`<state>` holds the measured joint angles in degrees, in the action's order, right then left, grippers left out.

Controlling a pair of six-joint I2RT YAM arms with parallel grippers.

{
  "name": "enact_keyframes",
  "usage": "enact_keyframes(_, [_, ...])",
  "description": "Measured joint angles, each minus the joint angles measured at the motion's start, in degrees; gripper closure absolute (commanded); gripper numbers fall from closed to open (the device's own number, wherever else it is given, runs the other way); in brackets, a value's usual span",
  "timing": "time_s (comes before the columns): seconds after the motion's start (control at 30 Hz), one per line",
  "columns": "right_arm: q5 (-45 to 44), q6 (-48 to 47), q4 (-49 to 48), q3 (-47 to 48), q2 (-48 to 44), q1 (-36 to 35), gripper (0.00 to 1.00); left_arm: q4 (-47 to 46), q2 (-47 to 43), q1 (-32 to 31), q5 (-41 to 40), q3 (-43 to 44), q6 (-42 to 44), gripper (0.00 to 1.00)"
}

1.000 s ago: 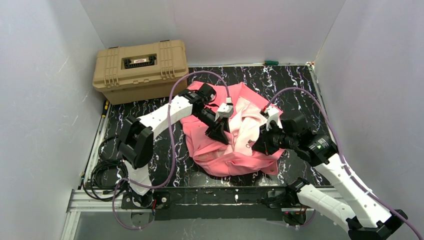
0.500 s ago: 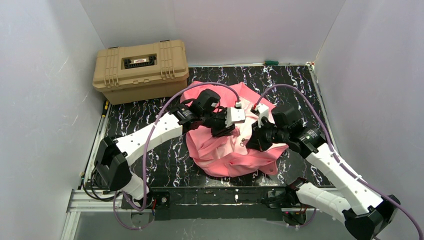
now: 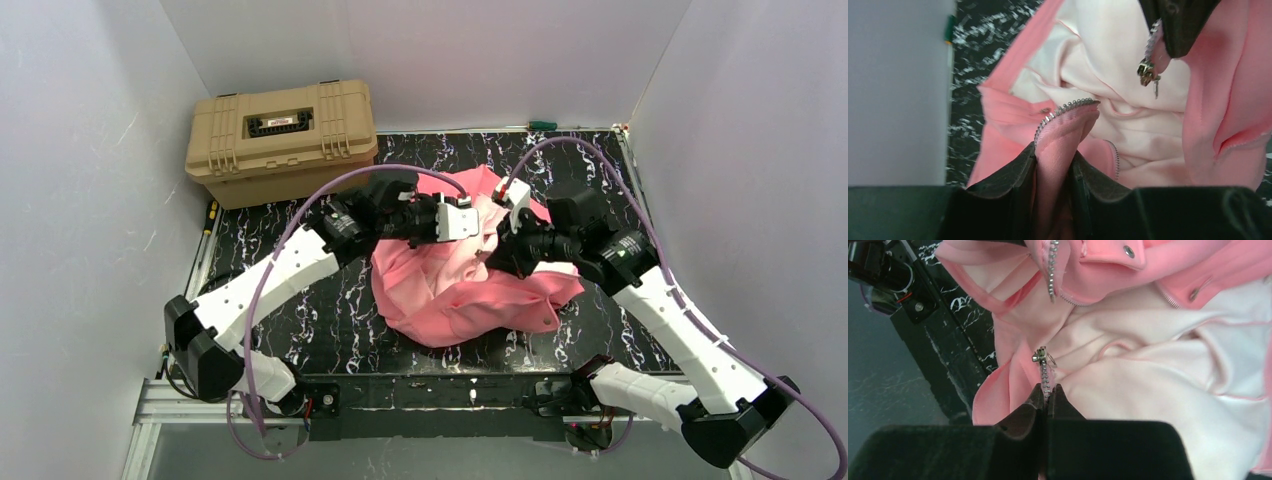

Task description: Zip up the jacket

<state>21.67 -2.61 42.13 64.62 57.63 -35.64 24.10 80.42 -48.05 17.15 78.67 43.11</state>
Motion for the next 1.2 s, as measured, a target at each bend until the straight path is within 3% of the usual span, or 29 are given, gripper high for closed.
enact_keyframes(0.27, [-1.7, -6.4, 2.8, 14.2, 4.7, -0.1, 0.99, 6.7, -6.5, 0.4, 0.4, 9.4, 12.7, 1.0])
enact_keyframes(0.5, [-2.4, -6.6, 4.8, 19.7, 7.7, -3.6, 0.99, 12.1, -10.5, -5.4, -0.3, 12.0, 21.0, 1.0])
enact_keyframes(0.73, [-7.1, -6.2, 8.6, 21.3, 10.8, -10.1, 0.99, 14.6, -7.6, -6.2, -1.5, 12.4, 22.0, 1.0])
enact_keyframes(1.2, [-10.7, -5.8, 16.1, 29.0, 13.1, -12.9, 0.99, 15.0, -6.7, -6.8, -7.2, 12.3, 18.8, 1.0])
